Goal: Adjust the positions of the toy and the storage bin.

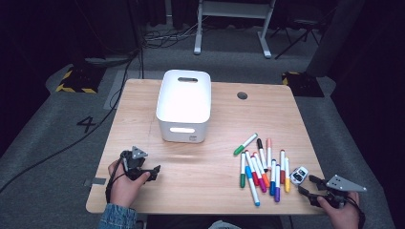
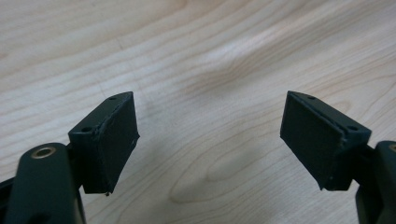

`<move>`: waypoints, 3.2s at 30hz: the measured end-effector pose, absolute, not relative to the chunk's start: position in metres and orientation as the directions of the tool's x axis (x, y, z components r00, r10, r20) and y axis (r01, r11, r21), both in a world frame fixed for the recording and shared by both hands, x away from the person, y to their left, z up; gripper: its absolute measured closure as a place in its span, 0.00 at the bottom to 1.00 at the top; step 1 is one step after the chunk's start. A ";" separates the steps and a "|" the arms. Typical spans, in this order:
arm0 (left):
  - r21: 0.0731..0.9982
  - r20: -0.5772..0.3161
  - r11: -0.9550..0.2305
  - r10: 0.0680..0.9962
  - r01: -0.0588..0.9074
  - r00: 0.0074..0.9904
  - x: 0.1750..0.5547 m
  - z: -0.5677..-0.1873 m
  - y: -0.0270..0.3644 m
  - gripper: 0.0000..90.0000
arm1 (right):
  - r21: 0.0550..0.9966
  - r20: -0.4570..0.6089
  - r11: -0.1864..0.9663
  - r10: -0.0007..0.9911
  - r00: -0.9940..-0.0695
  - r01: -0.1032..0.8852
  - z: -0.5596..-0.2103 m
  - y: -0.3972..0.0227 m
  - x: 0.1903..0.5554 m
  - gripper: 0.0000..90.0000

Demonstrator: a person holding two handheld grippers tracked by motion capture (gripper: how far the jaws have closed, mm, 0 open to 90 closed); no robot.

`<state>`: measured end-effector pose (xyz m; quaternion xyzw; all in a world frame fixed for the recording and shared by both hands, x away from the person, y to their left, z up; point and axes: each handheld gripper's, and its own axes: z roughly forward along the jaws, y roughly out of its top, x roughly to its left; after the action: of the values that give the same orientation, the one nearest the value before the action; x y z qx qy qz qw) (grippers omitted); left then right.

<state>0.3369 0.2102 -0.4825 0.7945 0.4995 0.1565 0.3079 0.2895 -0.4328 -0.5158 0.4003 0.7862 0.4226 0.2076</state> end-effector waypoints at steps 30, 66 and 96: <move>0.803 -0.032 -0.265 0.876 0.534 0.482 0.371 -0.387 0.194 0.26 | 0.821 0.012 0.319 0.820 -0.573 0.474 -0.513 -0.433 0.290 0.34; 0.795 -0.171 -0.144 0.878 0.589 0.447 0.464 -0.403 0.184 0.35 | 0.831 0.012 0.313 0.816 -0.577 0.460 -0.515 -0.434 0.291 0.34; 0.791 -0.201 -0.194 0.813 0.580 0.547 0.367 -0.409 0.146 0.25 | 0.832 0.013 0.312 0.816 -0.578 0.459 -0.515 -0.434 0.291 0.34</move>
<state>0.3669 0.1457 -0.4085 0.7612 0.4574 0.1323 0.4403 0.2906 -0.4337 -0.5154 0.4079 0.7818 0.4214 0.2116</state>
